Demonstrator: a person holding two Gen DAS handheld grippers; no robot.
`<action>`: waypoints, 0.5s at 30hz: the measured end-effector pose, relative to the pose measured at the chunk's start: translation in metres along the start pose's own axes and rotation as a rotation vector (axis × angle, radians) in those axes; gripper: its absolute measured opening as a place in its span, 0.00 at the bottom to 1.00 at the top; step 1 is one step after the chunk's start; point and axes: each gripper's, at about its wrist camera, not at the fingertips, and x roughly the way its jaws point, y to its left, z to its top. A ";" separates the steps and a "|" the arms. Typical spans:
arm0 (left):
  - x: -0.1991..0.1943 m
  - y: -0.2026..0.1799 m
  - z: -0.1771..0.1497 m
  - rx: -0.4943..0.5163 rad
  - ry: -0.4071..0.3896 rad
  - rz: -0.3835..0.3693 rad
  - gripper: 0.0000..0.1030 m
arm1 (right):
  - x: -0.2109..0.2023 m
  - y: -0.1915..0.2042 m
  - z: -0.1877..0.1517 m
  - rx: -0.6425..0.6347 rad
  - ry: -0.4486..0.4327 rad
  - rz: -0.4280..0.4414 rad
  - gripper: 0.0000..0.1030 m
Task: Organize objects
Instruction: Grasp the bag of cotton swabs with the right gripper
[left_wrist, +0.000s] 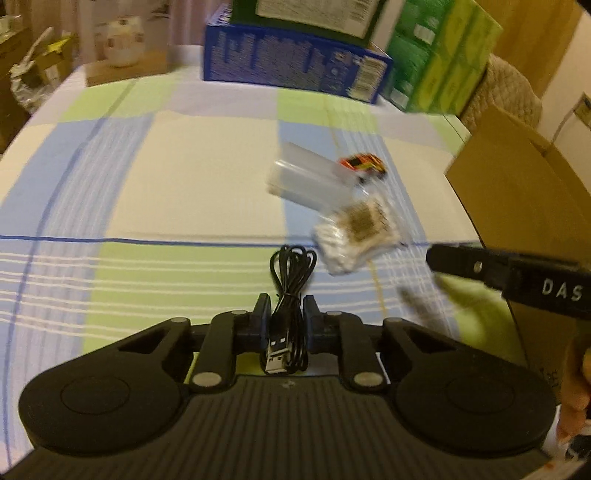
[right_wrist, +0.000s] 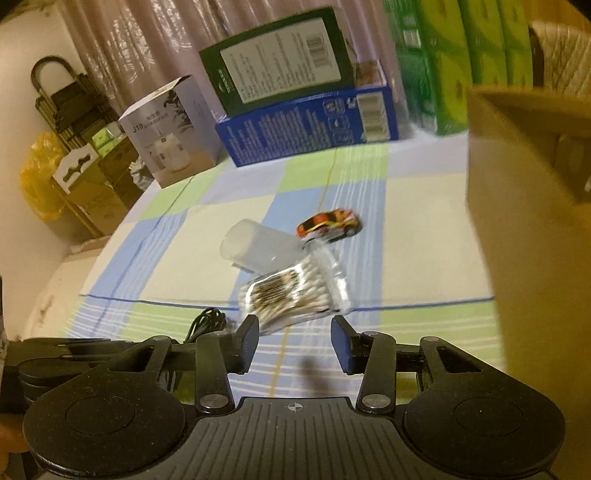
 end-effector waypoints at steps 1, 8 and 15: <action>-0.002 0.005 0.002 -0.008 -0.009 0.006 0.13 | 0.004 0.001 0.001 0.013 0.009 0.008 0.40; -0.007 0.024 0.009 -0.014 -0.038 0.045 0.13 | 0.032 0.000 0.007 0.079 0.025 0.001 0.62; -0.002 0.026 0.006 0.002 -0.016 0.060 0.15 | 0.053 0.004 0.013 0.067 -0.033 -0.073 0.67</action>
